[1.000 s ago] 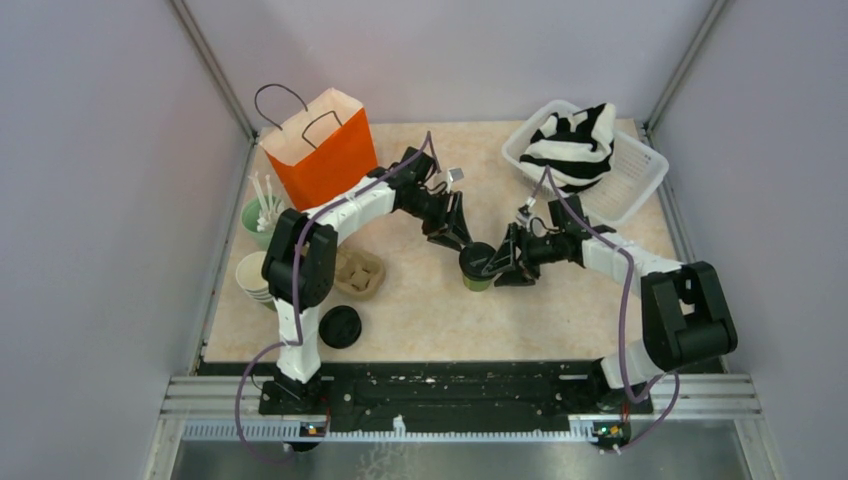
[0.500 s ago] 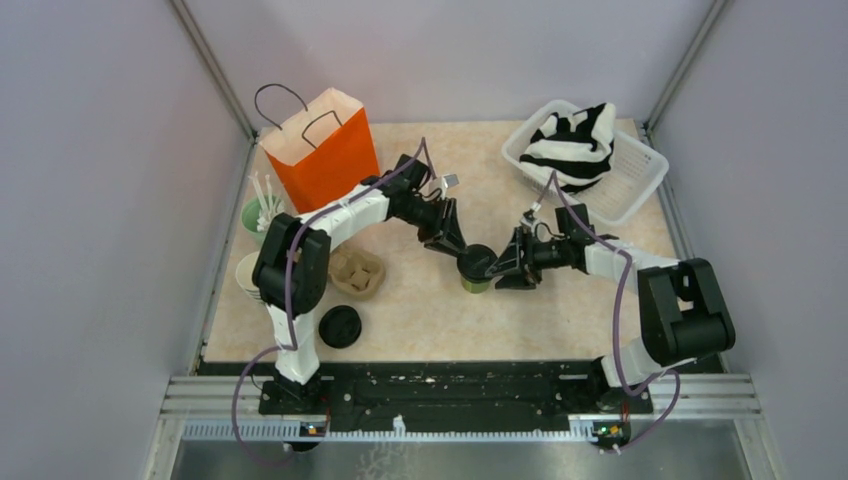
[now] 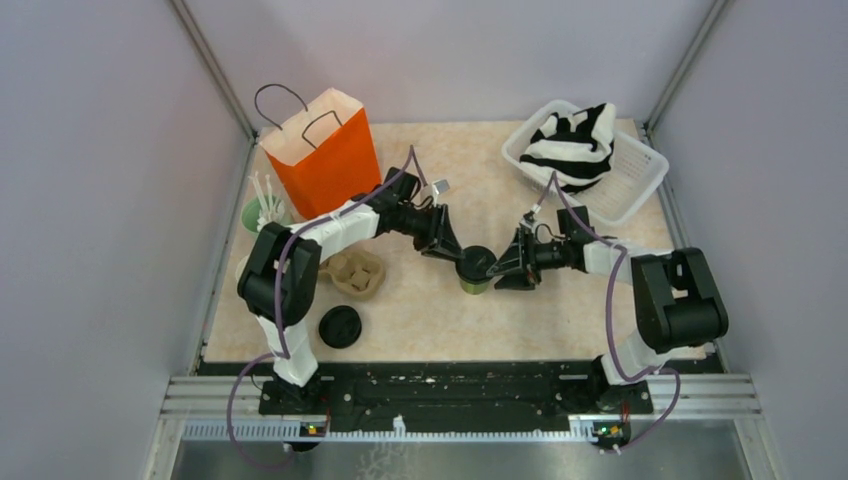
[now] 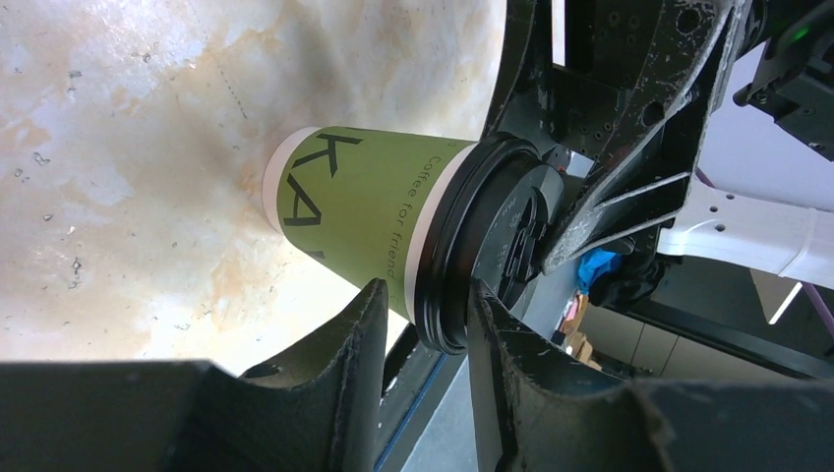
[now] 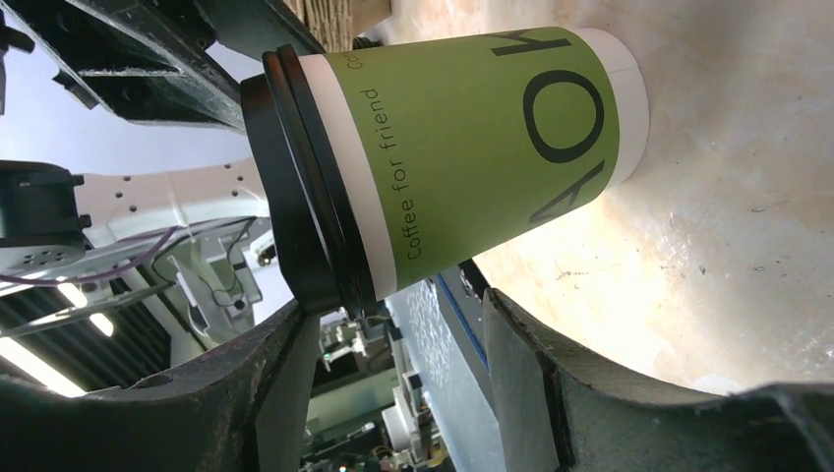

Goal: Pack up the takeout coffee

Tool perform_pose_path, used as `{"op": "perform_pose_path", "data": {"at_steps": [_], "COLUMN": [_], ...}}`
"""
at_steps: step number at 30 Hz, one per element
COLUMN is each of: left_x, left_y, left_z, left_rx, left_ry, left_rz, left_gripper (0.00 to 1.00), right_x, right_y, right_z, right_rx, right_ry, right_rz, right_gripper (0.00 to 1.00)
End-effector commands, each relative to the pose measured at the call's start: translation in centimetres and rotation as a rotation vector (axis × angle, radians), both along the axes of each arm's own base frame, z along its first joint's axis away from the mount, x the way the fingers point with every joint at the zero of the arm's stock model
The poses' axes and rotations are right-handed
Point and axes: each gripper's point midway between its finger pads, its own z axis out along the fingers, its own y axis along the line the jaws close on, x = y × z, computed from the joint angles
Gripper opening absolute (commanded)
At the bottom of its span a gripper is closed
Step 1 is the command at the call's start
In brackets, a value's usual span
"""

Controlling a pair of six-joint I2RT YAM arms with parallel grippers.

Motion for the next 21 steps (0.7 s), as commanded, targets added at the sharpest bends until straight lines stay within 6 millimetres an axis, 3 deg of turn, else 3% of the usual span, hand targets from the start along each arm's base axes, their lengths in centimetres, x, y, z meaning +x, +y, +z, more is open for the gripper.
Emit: {"op": "perform_pose_path", "data": {"at_steps": [1,6,9,12,16,21], "left_x": [-4.1,-1.4,-0.2,0.5,1.0,1.9], "left_y": [6.0,3.7,1.9,0.8,0.3,-0.1], "left_z": [-10.2,-4.2,-0.1,2.4,2.6,1.1], "left_rx": [0.403,0.299,0.195,0.125,0.111,0.118], "left_ry": [0.146,0.058,0.013,-0.019,-0.024,-0.023], "left_rz": [0.045,0.033,0.021,0.011,0.003,0.002], "left_gripper": [0.41,0.47,0.56,0.68,0.8,0.83], "right_x": [0.5,2.6,3.3,3.5,3.1,3.1], "right_y": [-2.6,-2.2,-1.8,-1.3,-0.1,0.7], "right_z": [-6.3,-1.8,0.8,1.9,2.2,2.9], "right_rx": [-0.278,-0.259,-0.224,-0.199,-0.17,-0.136], "right_ry": [0.009,-0.078,-0.125,-0.142,-0.145,-0.161], "right_rz": [-0.085,-0.073,-0.065,-0.053,-0.026,-0.02], "right_gripper": [0.57,0.63,0.68,0.72,0.77,0.81]}}
